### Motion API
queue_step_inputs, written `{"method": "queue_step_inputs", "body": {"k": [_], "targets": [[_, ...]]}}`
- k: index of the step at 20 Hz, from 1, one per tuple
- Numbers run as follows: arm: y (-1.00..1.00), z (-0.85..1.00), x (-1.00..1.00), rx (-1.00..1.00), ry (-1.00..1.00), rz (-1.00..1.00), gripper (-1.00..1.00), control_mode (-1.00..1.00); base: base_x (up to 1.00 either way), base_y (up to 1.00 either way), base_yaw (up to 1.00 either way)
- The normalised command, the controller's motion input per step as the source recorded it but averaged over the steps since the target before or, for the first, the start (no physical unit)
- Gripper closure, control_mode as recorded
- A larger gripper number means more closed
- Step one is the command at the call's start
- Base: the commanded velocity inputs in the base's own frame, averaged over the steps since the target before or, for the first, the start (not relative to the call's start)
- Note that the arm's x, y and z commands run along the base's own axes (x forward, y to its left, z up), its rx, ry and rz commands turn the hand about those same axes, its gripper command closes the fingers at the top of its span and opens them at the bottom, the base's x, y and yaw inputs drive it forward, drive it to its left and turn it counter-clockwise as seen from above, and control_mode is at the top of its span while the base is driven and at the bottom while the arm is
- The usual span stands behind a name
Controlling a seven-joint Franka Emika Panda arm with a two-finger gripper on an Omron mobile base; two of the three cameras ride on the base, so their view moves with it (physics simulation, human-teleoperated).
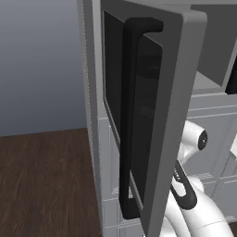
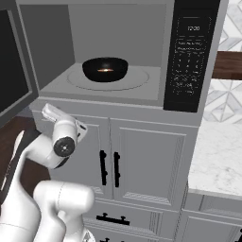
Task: Open the microwave, place the bowl with waffle inside the microwave, then close the microwave door and turn it on.
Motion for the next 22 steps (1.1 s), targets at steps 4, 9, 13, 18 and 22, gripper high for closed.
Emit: {"method": "queue_step_inputs", "body": {"k": [4,9,13,18,22], "targets": [[0.50,-0.22,-0.18,-0.32,-0.24,-0.11,-1.00,-1.00,0.00,0.00,0.00],[0.60,-0.19,-0.59,-0.26,-0.21,-0.16,-1.00,-1.00,0.00,0.00,0.00],[0.52,-0.15,-0.07,-0.21,-0.24,-0.18,-1.00,-1.00,0.00,0.00,0.00],[0.79,-0.22,0.00,-0.19,-0.29,-0.11,-1.00,-1.00,0.00,0.00,0.00],[0.63,-0.31,-0.09,-0.09,-0.24,-0.05,-1.00,-1.00,0.00,0.00,0.00]]}}
